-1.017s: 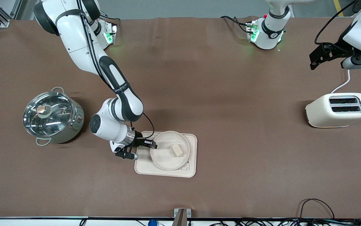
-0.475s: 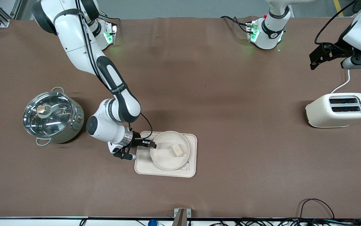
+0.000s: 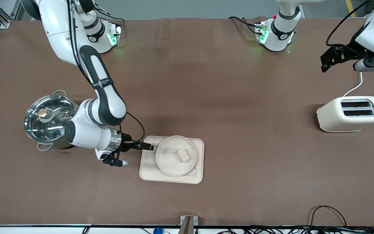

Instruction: Place bun in plate and plate on tray

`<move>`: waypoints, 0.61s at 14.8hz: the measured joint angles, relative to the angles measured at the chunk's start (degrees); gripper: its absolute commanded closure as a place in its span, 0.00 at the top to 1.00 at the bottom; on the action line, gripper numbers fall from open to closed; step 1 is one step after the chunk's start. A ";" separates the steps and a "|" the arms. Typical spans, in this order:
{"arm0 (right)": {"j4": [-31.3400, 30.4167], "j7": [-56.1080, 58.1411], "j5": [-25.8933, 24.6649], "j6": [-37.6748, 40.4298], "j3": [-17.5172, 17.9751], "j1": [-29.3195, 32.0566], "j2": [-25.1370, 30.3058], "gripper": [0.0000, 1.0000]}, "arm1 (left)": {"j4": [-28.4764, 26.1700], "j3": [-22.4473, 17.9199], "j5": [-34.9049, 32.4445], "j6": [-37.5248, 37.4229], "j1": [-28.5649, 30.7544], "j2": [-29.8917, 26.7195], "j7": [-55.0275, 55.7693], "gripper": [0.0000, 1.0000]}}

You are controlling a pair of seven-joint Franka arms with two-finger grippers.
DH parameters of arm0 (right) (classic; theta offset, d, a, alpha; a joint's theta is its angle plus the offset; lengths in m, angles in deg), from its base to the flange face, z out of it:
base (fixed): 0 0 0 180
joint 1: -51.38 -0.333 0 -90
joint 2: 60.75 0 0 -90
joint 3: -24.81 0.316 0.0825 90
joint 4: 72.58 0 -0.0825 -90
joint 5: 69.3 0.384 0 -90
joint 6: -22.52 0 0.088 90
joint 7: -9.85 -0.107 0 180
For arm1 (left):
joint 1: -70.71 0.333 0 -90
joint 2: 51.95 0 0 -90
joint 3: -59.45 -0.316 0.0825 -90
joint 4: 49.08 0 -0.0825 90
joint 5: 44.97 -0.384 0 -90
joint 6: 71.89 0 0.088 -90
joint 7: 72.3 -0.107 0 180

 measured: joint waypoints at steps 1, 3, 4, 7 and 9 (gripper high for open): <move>0.05 -0.04 -0.23 2.39 -1.17 -0.01 1.56 1.00 | 0.00 0.00 0.00 0.00 0.00 0.00 0.00 1.00; 0.18 -0.20 -3.74 7.77 -3.73 0.05 5.05 1.00 | 0.01 -0.01 0.00 0.00 0.00 0.00 0.00 1.00; 0.24 -0.32 -6.54 10.08 -4.73 0.16 6.79 1.00 | 0.02 -0.01 0.00 0.00 0.00 0.00 0.00 1.00; 0.32 -0.49 -14.53 16.97 -7.35 0.60 11.76 1.00 | 0.02 -0.03 0.00 0.00 0.04 0.00 0.00 1.00; 0.37 -0.42 -20.80 21.10 -9.37 0.78 15.23 1.00 | 0.02 -0.09 0.00 0.00 0.23 0.00 0.00 1.00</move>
